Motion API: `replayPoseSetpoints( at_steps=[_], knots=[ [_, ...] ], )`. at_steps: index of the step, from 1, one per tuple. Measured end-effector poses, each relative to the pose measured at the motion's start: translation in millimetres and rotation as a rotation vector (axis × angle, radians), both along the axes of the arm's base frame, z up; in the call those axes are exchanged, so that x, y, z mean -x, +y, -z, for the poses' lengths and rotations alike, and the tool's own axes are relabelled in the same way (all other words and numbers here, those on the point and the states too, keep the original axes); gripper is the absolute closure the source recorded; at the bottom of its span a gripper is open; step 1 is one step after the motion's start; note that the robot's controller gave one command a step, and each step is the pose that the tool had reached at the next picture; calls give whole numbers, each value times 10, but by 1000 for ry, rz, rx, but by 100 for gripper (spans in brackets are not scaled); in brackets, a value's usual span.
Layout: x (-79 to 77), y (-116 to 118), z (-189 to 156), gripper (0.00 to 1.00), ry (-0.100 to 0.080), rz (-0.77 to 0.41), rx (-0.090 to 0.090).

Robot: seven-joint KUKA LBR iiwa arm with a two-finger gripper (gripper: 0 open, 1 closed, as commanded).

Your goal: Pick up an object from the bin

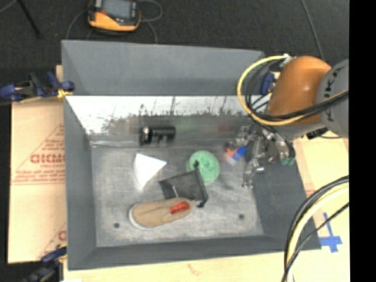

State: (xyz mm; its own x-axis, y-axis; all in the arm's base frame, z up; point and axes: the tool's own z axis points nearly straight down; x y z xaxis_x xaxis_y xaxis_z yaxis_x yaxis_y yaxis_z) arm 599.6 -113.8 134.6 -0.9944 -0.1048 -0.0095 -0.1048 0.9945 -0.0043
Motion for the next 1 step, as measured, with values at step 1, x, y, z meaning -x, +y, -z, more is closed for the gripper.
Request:
replayPoseSetpoints(
  at_steps=[1],
  knots=[
    [-215,217,523,0,2,-17,-1]
  ],
)
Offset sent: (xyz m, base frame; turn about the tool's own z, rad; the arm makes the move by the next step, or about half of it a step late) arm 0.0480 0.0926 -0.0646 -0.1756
